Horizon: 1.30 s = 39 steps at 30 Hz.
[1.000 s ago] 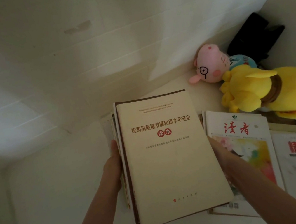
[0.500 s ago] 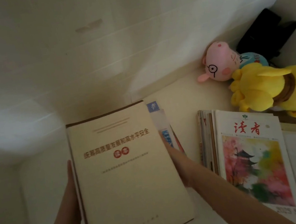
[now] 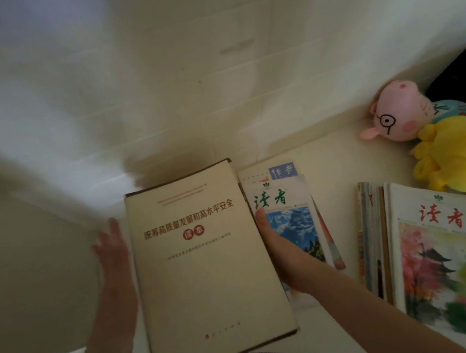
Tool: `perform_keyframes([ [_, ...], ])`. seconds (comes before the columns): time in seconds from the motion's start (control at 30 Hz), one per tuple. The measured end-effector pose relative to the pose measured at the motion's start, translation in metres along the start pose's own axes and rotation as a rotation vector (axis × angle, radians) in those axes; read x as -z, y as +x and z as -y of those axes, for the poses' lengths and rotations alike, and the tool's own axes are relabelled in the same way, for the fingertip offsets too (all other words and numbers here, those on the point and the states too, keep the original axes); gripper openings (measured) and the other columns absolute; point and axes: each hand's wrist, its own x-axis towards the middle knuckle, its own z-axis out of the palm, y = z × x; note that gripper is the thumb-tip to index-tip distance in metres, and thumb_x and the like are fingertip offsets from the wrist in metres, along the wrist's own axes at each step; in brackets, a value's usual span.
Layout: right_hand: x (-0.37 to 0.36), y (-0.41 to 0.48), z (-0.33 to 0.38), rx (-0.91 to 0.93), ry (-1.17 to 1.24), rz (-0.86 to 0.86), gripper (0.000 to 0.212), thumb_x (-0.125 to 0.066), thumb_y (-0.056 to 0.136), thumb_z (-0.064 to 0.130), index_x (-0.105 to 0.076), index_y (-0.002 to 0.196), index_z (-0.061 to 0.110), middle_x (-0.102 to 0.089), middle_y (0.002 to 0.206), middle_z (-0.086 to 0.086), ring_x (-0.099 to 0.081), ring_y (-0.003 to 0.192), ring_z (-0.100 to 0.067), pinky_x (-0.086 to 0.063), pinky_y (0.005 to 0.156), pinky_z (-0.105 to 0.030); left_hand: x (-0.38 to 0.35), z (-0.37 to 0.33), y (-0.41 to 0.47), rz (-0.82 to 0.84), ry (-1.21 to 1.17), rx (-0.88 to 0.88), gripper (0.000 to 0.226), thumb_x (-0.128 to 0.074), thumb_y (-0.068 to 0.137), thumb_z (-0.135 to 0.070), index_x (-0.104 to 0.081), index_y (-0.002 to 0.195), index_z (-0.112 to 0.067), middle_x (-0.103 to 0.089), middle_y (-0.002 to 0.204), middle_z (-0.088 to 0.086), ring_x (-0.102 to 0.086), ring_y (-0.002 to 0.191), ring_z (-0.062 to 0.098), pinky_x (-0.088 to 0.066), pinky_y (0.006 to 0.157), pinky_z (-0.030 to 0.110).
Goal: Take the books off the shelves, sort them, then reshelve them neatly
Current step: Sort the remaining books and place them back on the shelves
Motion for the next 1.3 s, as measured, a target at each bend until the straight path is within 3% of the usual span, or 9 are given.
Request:
perform_keyframes([
  [0.1,-0.012,-0.034,0.017,-0.048,0.018,0.003,0.098,-0.035,0.070,0.091,-0.047,0.140,0.024,-0.056,0.135,-0.016,-0.053,0.124,-0.030,-0.039,0.109,-0.048,-0.015,-0.017,-0.012,0.016,0.288,-0.256,0.100,-0.014,0.070,-0.089,-0.006,0.151,-0.031,0.007,0.160,0.000,0.011,0.146,0.018,0.002,0.117,0.039],
  [0.2,-0.012,-0.042,0.019,0.003,-0.002,0.022,0.091,-0.033,0.073,0.089,-0.053,0.134,0.024,-0.067,0.117,-0.009,-0.060,0.114,-0.027,-0.044,0.105,-0.045,-0.038,-0.005,-0.027,0.056,0.502,-0.375,0.077,-0.004,0.059,-0.092,0.010,0.130,-0.066,0.025,0.149,-0.025,0.035,0.133,-0.004,0.019,0.111,0.037],
  [0.37,-0.013,-0.053,0.027,0.055,0.001,0.074,0.093,-0.034,0.068,0.091,-0.046,0.136,0.029,-0.056,0.130,-0.001,-0.049,0.127,-0.022,-0.036,0.112,-0.041,-0.050,0.014,-0.019,0.012,0.974,-0.396,0.088,0.018,0.051,-0.092,0.031,0.131,-0.056,0.048,0.141,-0.014,0.049,0.126,0.008,0.026,0.108,0.047],
  [0.47,-0.012,-0.058,0.031,0.062,-0.022,0.084,0.043,-0.026,0.094,0.064,-0.046,0.112,0.030,-0.049,0.100,0.009,-0.048,0.106,-0.006,-0.045,0.089,-0.020,-0.049,0.028,-0.018,-0.051,1.047,-0.462,0.085,0.009,0.068,-0.087,0.020,0.142,-0.048,0.033,0.152,-0.006,0.034,0.138,0.011,0.025,0.110,0.049],
  [0.6,-0.025,-0.052,0.026,0.024,-0.043,0.137,0.050,-0.015,0.095,0.063,-0.056,0.103,0.033,-0.060,0.106,0.002,-0.056,0.082,-0.003,-0.046,0.061,-0.010,-0.038,0.033,-0.014,-0.090,1.137,-0.547,0.080,-0.009,0.087,-0.074,-0.012,0.152,-0.027,-0.005,0.160,0.006,0.003,0.147,0.021,0.011,0.116,0.046],
  [0.73,-0.038,-0.053,0.026,0.015,-0.026,0.189,0.047,-0.013,0.098,0.057,-0.052,0.084,0.035,-0.057,0.092,0.003,-0.052,0.066,0.007,-0.042,0.048,-0.004,-0.028,0.036,-0.012,-0.098,1.141,-0.578,0.078,-0.012,0.090,-0.070,-0.015,0.152,-0.022,-0.009,0.160,0.004,-0.001,0.147,0.019,0.005,0.117,0.043],
  [0.9,-0.044,-0.059,0.033,0.032,-0.035,0.225,0.049,-0.010,0.099,0.056,-0.053,0.102,0.033,-0.053,0.107,0.001,-0.052,0.082,0.003,-0.040,0.067,-0.003,-0.016,0.040,-0.008,-0.086,1.134,-0.581,0.079,-0.013,0.089,-0.071,-0.012,0.153,-0.023,-0.006,0.160,0.001,0.000,0.147,0.017,0.006,0.118,0.037],
  [1.07,-0.060,-0.035,0.023,0.044,-0.078,0.194,0.076,-0.011,0.092,0.070,-0.042,0.143,0.022,-0.050,0.141,-0.001,-0.045,0.130,-0.017,-0.031,0.113,-0.031,-0.008,0.040,-0.004,-0.103,1.165,-0.551,0.080,-0.012,0.089,-0.071,-0.014,0.152,-0.022,-0.008,0.160,0.001,-0.004,0.147,0.017,0.004,0.118,0.039],
  [1.3,-0.071,-0.032,0.012,-0.014,-0.050,0.151,0.113,-0.014,0.063,0.097,-0.031,0.149,0.026,-0.038,0.151,-0.006,-0.036,0.138,-0.025,-0.025,0.117,-0.046,0.000,0.041,-0.003,-0.079,1.187,-0.545,0.079,-0.012,0.088,-0.072,-0.013,0.152,-0.025,-0.009,0.160,0.002,-0.002,0.147,0.015,0.002,0.118,0.040],
])
